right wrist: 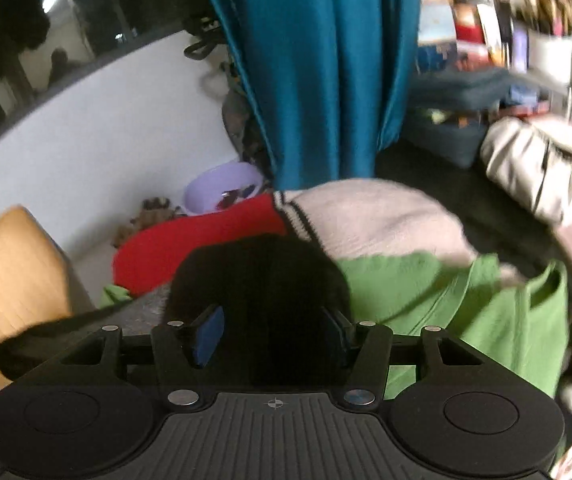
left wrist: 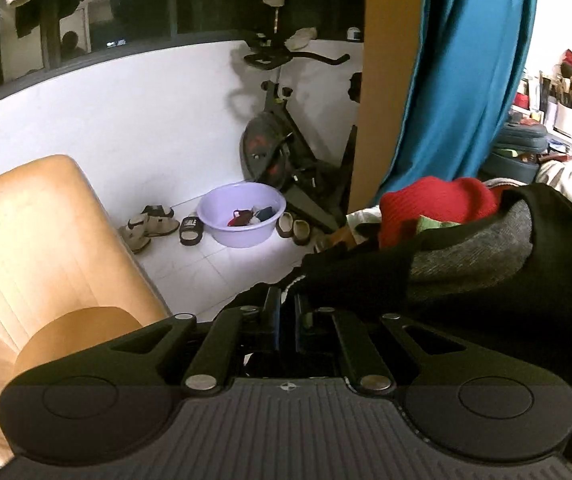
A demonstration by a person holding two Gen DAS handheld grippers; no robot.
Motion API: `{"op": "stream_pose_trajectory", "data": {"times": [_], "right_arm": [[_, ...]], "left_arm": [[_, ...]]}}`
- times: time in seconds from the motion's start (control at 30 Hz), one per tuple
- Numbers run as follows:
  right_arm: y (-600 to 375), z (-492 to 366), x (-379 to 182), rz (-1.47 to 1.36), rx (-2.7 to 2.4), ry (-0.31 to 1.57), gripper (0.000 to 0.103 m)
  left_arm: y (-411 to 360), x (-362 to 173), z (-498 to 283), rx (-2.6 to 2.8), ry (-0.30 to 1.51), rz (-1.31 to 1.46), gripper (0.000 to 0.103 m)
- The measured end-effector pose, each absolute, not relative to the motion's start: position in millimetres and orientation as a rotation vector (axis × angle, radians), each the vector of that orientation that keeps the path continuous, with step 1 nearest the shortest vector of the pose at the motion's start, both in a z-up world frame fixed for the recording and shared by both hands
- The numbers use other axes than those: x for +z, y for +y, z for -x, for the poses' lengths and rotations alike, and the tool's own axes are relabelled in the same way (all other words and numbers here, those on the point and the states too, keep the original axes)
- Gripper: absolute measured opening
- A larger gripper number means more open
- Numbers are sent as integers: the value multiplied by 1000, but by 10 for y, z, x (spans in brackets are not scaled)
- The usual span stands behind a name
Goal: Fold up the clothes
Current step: 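Pull the black garment free of the tangled clothes with both tools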
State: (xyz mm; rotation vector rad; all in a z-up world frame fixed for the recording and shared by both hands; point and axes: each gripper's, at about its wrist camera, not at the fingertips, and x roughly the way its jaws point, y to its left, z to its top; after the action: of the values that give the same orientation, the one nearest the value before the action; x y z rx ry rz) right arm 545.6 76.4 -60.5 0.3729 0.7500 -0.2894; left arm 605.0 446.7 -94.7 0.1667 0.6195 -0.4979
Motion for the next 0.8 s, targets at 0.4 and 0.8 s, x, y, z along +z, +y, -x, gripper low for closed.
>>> {"op": "stream_pose_trajectory", "data": {"times": [0.4, 0.8], "right_arm": [[523, -5524, -814, -467, -427, 756, 5], [535, -4610, -222, -321, -723, 655, 4]], "left_arm": [[4204, -1064, -6354, -679, 650, -173, 9], [3912, -1254, -6606, -1055, 707, -231, 64]]}}
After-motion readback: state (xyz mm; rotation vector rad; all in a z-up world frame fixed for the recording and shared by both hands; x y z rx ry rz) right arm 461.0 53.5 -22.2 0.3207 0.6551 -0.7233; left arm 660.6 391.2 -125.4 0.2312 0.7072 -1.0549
